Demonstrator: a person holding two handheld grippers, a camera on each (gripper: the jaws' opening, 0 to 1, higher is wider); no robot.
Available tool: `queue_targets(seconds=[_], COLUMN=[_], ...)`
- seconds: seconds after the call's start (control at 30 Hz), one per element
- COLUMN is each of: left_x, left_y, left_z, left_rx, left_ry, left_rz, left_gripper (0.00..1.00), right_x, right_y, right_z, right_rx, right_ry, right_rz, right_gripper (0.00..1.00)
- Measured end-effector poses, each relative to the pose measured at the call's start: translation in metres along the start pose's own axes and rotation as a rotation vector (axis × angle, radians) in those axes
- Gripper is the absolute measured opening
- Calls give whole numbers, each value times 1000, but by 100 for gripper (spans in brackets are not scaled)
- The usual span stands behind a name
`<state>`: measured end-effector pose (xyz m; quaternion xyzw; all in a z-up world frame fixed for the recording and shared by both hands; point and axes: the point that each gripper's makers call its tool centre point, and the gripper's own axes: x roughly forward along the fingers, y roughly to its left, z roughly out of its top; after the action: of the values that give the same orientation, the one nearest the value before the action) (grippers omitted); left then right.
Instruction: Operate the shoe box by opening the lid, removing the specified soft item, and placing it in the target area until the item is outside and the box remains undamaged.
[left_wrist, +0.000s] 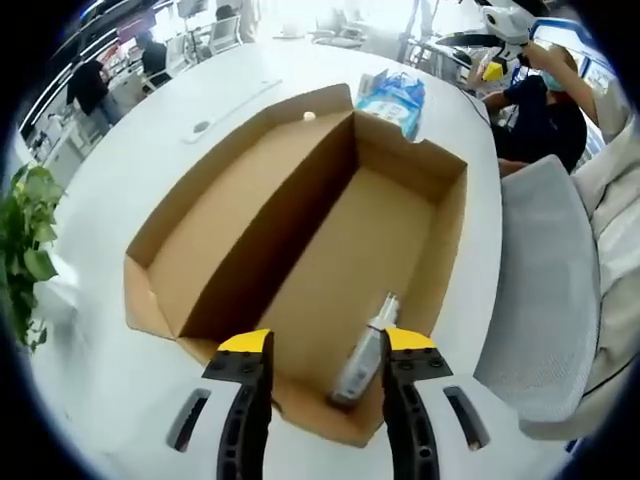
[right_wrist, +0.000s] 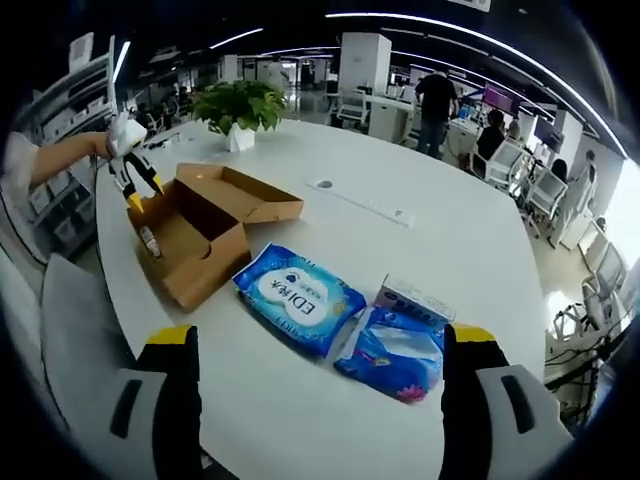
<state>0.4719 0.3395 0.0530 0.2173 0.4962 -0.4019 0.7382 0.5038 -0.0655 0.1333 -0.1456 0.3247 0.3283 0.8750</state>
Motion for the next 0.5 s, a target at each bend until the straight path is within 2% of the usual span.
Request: queue_targets(seconds=[0.1, 0.27, 0.37, 0.5], left_x=[4, 9, 13, 18], left_y=[0, 1, 2, 3], left_z=[-1, 2, 4, 4], left_rx=[66, 138, 176, 229], left_ry=[32, 62, 74, 101], left_rz=[-28, -70, -91, -112], left_gripper=[44, 46, 47, 47], right_x=[-5, -11, -15, -19], right_y=[11, 13, 20, 27], right_z=[-2, -4, -1, -4], right_rx=[22, 19, 61, 39], right_ry=[-7, -15, -46, -43], right_rz=[9, -44, -52, -75], right_gripper=[96, 96, 96, 96])
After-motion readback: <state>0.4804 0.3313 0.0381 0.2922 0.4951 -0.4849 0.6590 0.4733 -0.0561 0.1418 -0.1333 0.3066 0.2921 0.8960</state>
